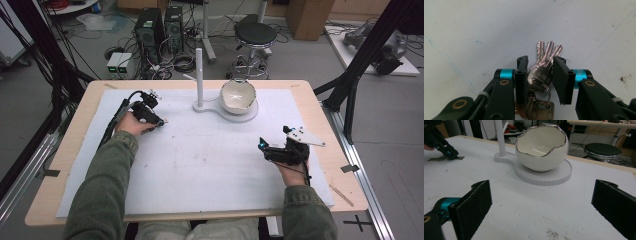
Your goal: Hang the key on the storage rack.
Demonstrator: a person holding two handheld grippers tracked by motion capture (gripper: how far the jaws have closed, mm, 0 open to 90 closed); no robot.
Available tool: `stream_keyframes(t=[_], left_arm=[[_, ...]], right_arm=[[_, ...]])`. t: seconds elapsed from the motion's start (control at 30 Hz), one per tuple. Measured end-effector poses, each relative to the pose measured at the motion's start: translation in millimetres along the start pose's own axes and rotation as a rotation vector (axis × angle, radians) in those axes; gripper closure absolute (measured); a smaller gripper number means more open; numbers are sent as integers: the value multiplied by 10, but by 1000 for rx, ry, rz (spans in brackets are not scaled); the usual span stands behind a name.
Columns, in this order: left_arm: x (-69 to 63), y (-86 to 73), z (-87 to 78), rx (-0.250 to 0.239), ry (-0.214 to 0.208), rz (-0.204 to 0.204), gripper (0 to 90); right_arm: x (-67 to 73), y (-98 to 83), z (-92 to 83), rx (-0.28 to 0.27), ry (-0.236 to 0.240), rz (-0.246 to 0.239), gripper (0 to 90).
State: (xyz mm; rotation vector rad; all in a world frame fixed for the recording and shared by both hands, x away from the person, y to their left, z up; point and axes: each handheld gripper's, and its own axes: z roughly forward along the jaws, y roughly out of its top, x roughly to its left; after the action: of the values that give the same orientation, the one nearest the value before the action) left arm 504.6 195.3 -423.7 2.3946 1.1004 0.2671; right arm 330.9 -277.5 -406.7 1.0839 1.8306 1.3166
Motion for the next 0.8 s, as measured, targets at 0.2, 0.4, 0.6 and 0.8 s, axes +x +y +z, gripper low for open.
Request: stream_keyframes(t=[0.2, 0.4, 0.6, 0.8], left_arm=[[-25, 7, -6, 3, 14, 24, 661], [-42, 9, -20, 10, 16, 32, 662], [-60, 27, -99, -19, 21, 30, 674], [-53, 29, -215, -70, -8, 18, 882]], right_arm=[[2, 0, 2, 1, -1, 0, 20], [2, 0, -1, 2, 0, -1, 20], [4, 0, -7, 4, 1, 2, 20], [4, 0, -7, 3, 2, 2, 20]])
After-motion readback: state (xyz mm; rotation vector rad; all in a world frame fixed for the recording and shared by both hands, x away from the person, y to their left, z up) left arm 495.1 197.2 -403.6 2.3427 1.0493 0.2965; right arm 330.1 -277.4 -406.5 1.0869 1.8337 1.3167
